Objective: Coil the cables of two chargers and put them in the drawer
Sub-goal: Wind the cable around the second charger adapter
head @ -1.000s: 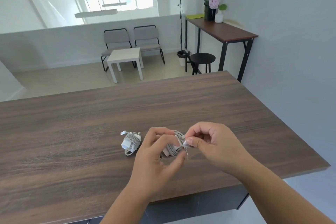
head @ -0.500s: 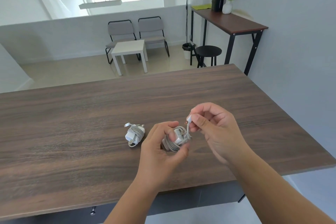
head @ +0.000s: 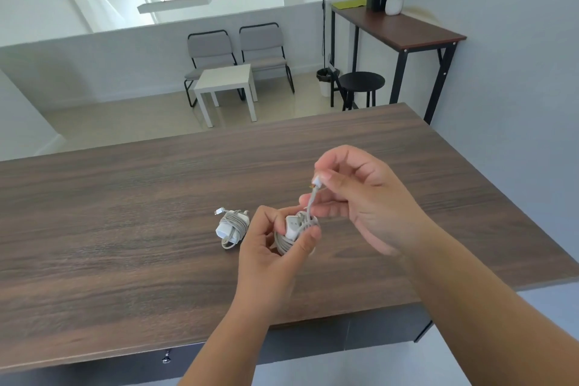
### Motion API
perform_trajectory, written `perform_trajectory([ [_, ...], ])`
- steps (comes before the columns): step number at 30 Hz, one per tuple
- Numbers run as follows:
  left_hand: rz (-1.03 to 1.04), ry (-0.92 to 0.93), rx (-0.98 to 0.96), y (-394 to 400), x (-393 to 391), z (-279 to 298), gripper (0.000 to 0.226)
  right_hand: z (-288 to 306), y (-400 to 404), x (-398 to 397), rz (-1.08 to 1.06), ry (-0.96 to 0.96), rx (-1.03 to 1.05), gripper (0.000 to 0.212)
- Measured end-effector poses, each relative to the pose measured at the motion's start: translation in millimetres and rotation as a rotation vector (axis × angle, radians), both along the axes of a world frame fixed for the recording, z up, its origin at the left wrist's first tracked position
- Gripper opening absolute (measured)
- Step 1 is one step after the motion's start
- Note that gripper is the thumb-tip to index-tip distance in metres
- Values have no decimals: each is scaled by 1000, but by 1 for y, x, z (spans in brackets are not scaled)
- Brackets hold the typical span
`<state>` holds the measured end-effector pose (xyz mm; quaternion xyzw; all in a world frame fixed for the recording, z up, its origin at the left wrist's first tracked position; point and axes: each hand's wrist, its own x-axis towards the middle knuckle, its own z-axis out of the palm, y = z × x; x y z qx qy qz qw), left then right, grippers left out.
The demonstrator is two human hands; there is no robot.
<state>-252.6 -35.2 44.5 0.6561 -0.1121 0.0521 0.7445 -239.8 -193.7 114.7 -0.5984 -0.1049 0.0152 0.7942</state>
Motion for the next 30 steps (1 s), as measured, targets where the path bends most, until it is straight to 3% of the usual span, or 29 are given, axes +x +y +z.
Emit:
perform_trajectory([
  [6, 67, 181, -285, 1, 4, 6, 38, -27, -11, -15, 26, 198, 430, 13],
  [10, 1, 264, -418, -5, 4, 7, 27, -44, -5, -24, 0, 250, 621, 19],
  [14, 21, 322, -530, -16, 5, 5, 29, -58, 7, -25, -140, 361, 731, 22],
  [18, -6, 375, -589, -21, 5, 6, 34, -72, 19, -22, -285, 498, 620, 22],
  [21, -58, 328, -595, -19, 4, 5, 43, -73, 19, -22, -232, 472, 444, 23],
  [26, 72, 204, -357, -9, -1, 3, 37, -75, 6, -16, -213, 423, -12, 38],
  [28, 112, 170, -278, -3, -3, 2, 37, -71, -1, -10, -265, 472, -113, 39],
  [30, 135, 141, -213, 3, -4, 1, 36, -64, -5, -3, -269, 394, -129, 36],
])
